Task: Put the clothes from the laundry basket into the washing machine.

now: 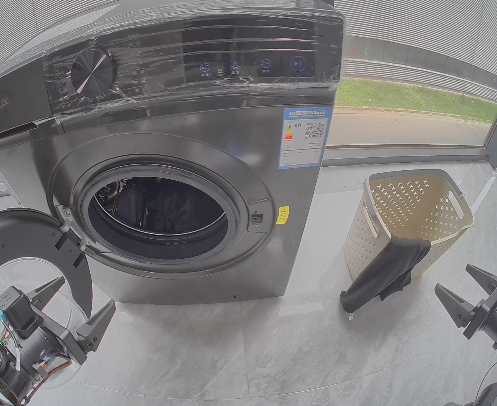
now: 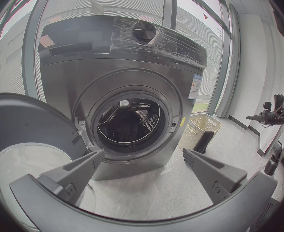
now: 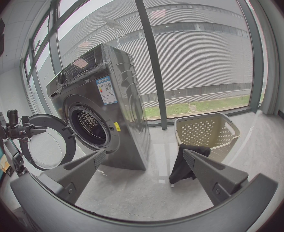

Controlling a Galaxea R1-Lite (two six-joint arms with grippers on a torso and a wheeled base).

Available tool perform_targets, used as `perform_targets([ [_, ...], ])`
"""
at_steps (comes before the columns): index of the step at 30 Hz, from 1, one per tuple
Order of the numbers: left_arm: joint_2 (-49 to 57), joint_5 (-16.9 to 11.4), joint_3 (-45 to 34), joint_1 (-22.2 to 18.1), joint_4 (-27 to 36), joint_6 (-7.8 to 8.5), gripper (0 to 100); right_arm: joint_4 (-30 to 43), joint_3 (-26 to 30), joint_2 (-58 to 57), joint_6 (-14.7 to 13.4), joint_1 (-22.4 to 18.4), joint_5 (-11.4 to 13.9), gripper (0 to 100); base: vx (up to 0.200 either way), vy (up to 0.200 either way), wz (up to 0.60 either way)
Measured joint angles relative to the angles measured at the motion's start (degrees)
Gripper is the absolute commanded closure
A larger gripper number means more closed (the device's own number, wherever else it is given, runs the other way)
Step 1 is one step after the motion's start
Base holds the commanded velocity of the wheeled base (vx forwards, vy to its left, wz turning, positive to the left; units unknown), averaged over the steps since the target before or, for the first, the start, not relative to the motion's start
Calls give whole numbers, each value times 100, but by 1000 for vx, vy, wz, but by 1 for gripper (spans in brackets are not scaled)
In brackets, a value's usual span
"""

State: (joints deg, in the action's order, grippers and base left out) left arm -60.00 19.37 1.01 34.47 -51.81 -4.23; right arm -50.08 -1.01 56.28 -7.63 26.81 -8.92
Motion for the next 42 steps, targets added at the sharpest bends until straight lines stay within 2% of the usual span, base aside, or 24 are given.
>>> perform_targets([
  [4, 430, 13, 2, 4, 550, 29, 0, 460, 2, -477, 222, -380, 23, 0, 0, -200, 0],
  [8, 946, 20, -2, 0, 1198, 38, 0, 948, 2, -1064, 503, -781, 167, 0, 0, -200, 0],
  [13, 1853, 13, -2, 2, 2157, 56, 0, 1741, 2, -1941, 777, -1317, 367, 0, 0, 0, 0],
  [16, 2398, 0, -2, -35, 2671, 65, 0, 2209, 2, -2487, 858, -1563, 430, 0, 0, 0, 0],
  [22, 3443, -35, -2, -386, 3578, 46, 0, 3218, 2, -3705, 937, -2000, 510, 0, 0, 0, 0],
  [25, 3923, -95, 0, -697, 4000, 46, 0, 3627, 2, -4281, 944, -2166, 597, 0, 0, 0, 0],
  [30, 4628, -286, 0, -1325, 4475, 108, 0, 4458, 2, -4964, 863, -2442, 1069, 0, 0, 0, 0],
  [33, 4984, -354, 0, -1748, 4653, 130, 0, 4751, 2, -5207, 781, -2547, 1231, 0, 0, 0, 0],
  [36, 5220, -249, 0, -2160, 4717, 128, 0, 4817, 2, -5364, 730, -2610, 1172, 0, 0, 0, 0],
  [39, 5361, -167, 0, -2619, 4741, 141, 0, 4845, 2, -5455, 714, -2645, 866, 0, 0, 0, 0],
  [42, 5483, -352, 0, -2990, 4758, 144, 0, 4863, 2, -5503, 725, -2656, 701, 0, 0, 0, 0],
])
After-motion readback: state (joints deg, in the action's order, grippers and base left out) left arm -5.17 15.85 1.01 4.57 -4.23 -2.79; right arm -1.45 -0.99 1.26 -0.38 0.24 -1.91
